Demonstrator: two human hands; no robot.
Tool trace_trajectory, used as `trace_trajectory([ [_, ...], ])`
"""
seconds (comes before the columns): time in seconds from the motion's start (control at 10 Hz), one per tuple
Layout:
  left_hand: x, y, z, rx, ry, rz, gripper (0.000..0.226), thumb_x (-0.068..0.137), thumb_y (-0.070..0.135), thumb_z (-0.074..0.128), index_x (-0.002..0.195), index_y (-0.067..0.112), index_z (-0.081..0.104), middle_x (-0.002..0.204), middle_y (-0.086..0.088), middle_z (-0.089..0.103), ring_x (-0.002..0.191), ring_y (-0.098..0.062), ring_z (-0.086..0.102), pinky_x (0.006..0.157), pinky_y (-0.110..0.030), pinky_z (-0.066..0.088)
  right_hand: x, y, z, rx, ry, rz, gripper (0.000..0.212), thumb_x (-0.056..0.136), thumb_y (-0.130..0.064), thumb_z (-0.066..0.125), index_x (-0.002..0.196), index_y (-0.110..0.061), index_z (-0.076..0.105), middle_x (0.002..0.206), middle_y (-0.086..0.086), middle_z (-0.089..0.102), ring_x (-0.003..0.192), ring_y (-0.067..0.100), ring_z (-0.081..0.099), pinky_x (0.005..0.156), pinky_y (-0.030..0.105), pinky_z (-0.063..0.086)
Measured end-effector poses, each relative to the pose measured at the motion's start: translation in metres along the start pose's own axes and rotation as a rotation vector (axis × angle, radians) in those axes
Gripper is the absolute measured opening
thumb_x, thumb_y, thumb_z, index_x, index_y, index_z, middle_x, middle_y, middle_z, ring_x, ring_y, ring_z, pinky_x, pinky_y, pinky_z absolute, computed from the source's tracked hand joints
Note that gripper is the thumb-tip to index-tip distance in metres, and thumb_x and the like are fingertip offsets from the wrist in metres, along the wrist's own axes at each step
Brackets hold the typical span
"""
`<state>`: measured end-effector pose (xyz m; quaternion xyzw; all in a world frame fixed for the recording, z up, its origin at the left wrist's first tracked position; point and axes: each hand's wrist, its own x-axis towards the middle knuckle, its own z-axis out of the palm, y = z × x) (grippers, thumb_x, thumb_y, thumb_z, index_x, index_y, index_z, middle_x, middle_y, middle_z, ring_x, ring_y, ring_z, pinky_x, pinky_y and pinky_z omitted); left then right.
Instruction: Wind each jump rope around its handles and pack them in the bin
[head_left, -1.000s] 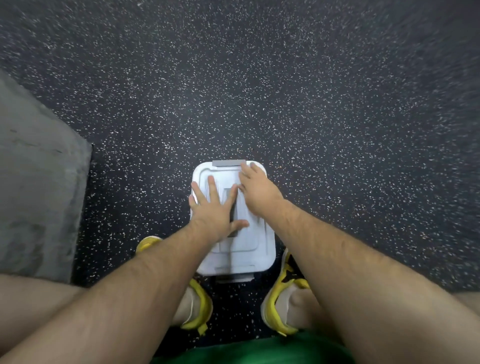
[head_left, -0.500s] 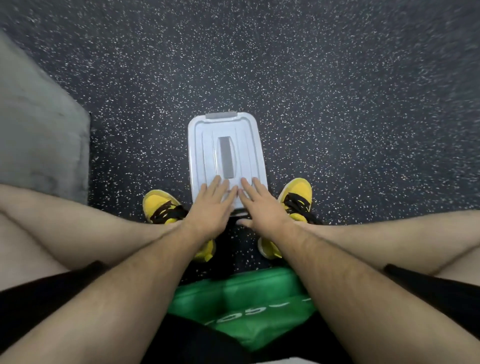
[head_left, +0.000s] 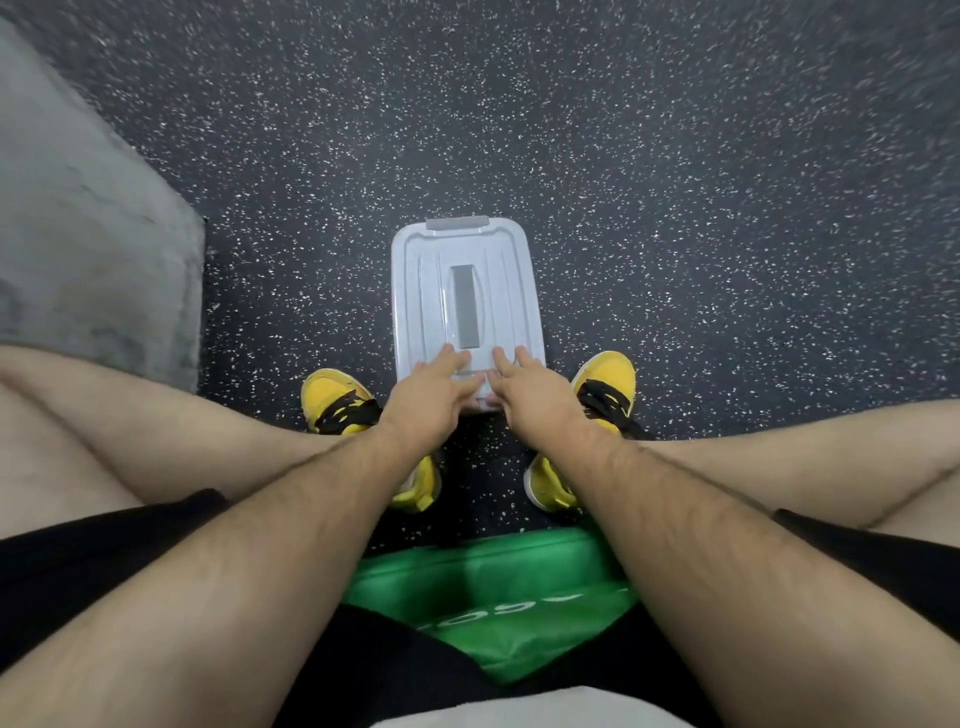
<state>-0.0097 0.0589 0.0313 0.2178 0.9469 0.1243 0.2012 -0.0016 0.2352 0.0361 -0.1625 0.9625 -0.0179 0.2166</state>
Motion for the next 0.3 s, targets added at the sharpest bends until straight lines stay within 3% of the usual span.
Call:
trace_trajectory([
  [0.1,0.012,0.008,-0.004,0.016,0.011,-0.112,0.019,0.095,0.014,0.059,0.113,0.018,0.064,0.129,0.001,0.05,0.105,-0.024,0.063,0.082,-0.038,0.052,0.007,-0.006,-0.007,0.074,-0.013,0.14,0.052,0.097,-0.024,0.057,0.145,-0.013,0.04,0.131,0.012,0.046,0.106,0.031,0.058,0.071,0.033,0.043],
  [0.2,0.012,0.015,-0.007,-0.063,0.043,-0.222,0.014,0.091,0.026,0.069,0.1,0.021,0.06,0.108,0.004,0.053,0.083,-0.025,0.063,0.068,-0.036,0.046,0.012,-0.009,-0.004,0.059,-0.042,0.167,0.055,0.089,-0.019,0.06,0.141,-0.011,0.043,0.123,0.01,0.053,0.103,0.029,0.06,0.067,0.034,0.04],
  [0.3,0.016,0.024,-0.027,-0.009,0.011,-0.206,0.014,0.093,0.024,0.066,0.105,0.017,0.063,0.11,0.001,0.054,0.091,-0.027,0.063,0.071,-0.034,0.044,0.011,-0.013,-0.03,0.103,-0.056,0.157,0.04,0.092,-0.018,0.061,0.129,-0.009,0.05,0.117,0.011,0.057,0.106,0.03,0.061,0.071,0.034,0.043],
])
